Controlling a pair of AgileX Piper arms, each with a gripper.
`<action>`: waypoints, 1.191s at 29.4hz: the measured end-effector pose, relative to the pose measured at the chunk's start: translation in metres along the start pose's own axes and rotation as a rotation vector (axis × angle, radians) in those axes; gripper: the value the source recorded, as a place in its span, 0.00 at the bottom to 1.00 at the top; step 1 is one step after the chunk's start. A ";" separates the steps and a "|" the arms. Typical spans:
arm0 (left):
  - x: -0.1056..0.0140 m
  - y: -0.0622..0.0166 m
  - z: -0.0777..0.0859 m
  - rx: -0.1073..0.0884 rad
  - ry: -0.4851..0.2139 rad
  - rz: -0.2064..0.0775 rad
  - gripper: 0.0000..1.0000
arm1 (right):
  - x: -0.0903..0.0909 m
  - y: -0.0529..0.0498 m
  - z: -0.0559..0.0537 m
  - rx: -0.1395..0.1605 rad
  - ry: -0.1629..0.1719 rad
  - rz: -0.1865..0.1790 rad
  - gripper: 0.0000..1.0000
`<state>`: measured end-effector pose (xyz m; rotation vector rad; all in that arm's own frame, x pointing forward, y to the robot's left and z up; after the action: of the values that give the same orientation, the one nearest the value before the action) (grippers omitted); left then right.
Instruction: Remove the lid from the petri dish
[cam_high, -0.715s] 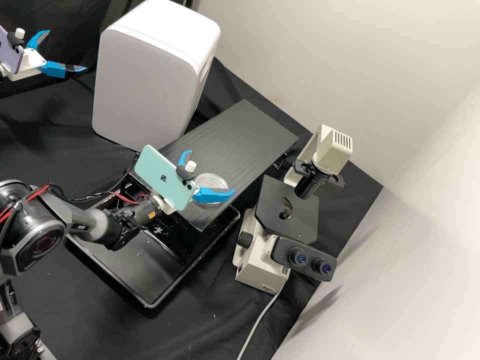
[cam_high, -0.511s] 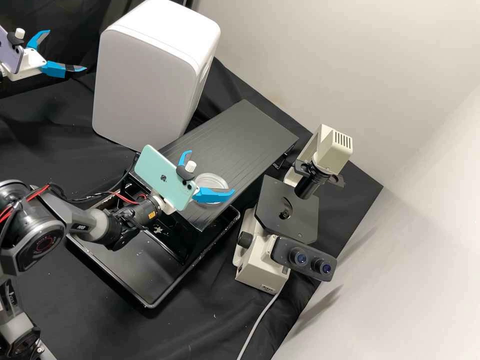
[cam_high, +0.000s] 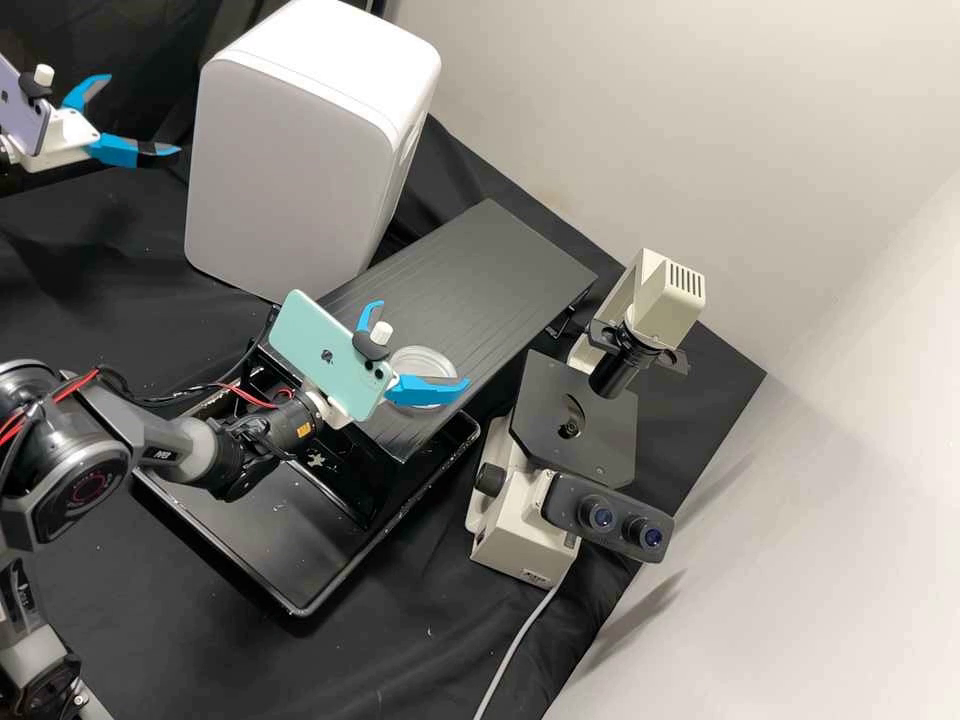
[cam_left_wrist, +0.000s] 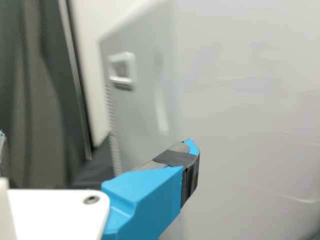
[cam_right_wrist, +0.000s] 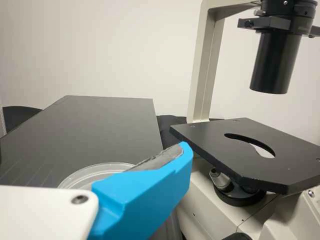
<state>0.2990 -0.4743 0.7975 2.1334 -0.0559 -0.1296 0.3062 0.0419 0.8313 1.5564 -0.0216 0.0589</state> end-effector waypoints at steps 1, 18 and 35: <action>-0.002 -0.0034 0.007 -0.007 -0.023 -0.011 1.00 | 0.000 0.000 0.000 0.000 0.000 0.000 1.00; -0.057 -0.0500 0.065 -0.034 -0.435 -0.155 1.00 | 0.000 0.000 0.000 0.000 0.000 0.000 1.00; -0.089 -0.0684 0.088 -0.009 -0.599 -0.262 1.00 | 0.000 0.000 0.000 0.000 0.000 0.000 1.00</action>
<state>0.1993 -0.5037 0.6991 2.0161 -0.1245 -0.9163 0.3062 0.0419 0.8313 1.5564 -0.0216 0.0589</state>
